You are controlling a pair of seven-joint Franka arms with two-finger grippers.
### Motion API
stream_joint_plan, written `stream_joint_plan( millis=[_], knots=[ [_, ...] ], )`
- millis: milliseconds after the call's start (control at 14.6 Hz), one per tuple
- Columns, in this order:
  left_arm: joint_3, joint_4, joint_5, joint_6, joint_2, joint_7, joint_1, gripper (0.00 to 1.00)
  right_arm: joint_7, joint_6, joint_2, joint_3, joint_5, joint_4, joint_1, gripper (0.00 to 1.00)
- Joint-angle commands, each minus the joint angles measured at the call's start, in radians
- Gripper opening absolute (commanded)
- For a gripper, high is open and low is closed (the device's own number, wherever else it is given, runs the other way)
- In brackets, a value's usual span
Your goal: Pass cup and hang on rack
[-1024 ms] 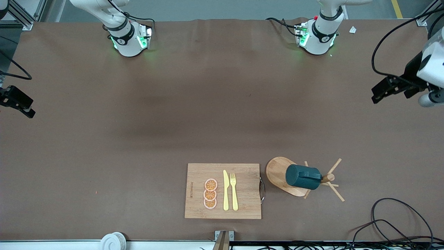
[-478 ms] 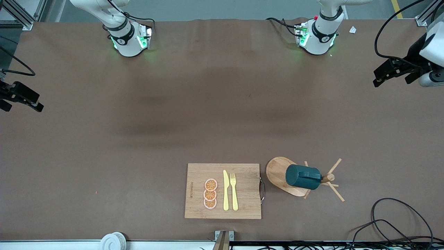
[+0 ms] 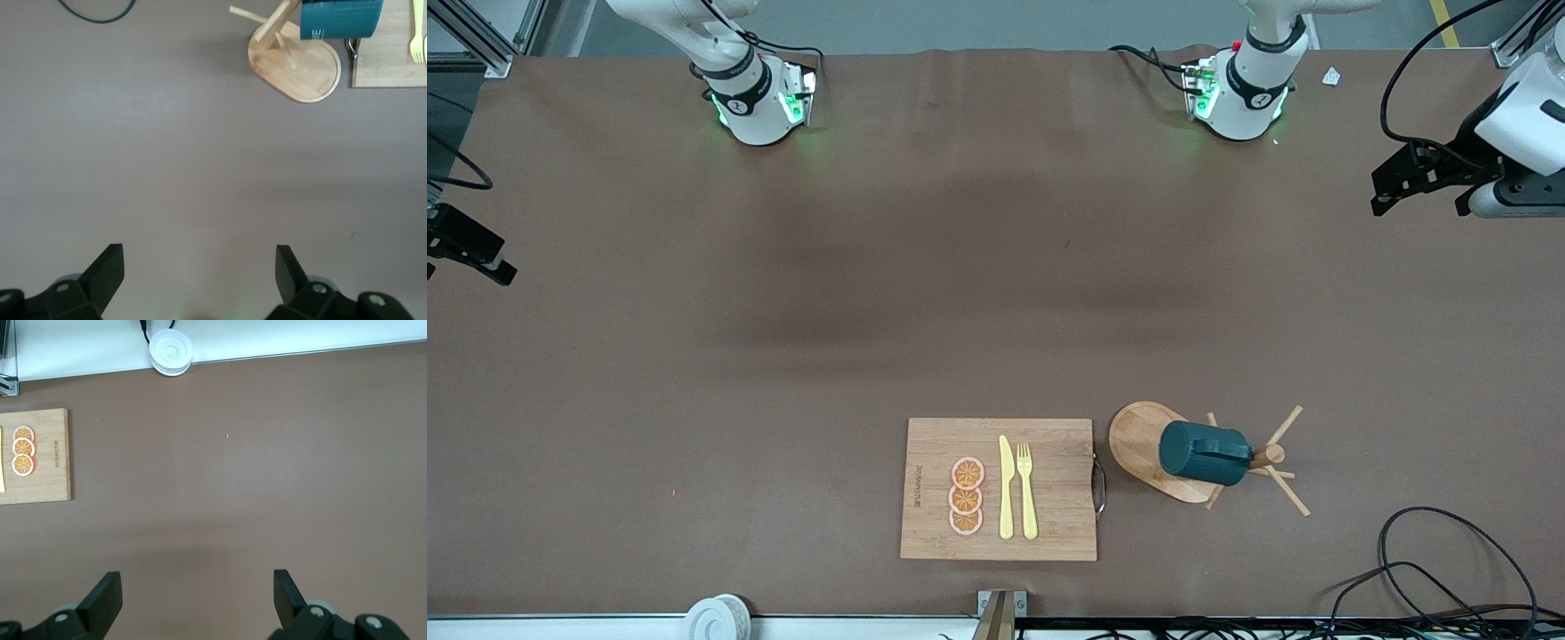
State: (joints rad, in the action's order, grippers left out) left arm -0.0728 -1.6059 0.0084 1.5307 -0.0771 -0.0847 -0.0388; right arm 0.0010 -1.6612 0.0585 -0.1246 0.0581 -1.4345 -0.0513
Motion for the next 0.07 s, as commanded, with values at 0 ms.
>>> stream_joint_plan(
  millis=[0],
  knots=[
    [0.001,0.011,-0.007,-0.020,-0.003,0.019,0.007,1.00,-0.009,0.009,-0.002,0.013,0.000,0.008,0.014,1.00]
  ],
)
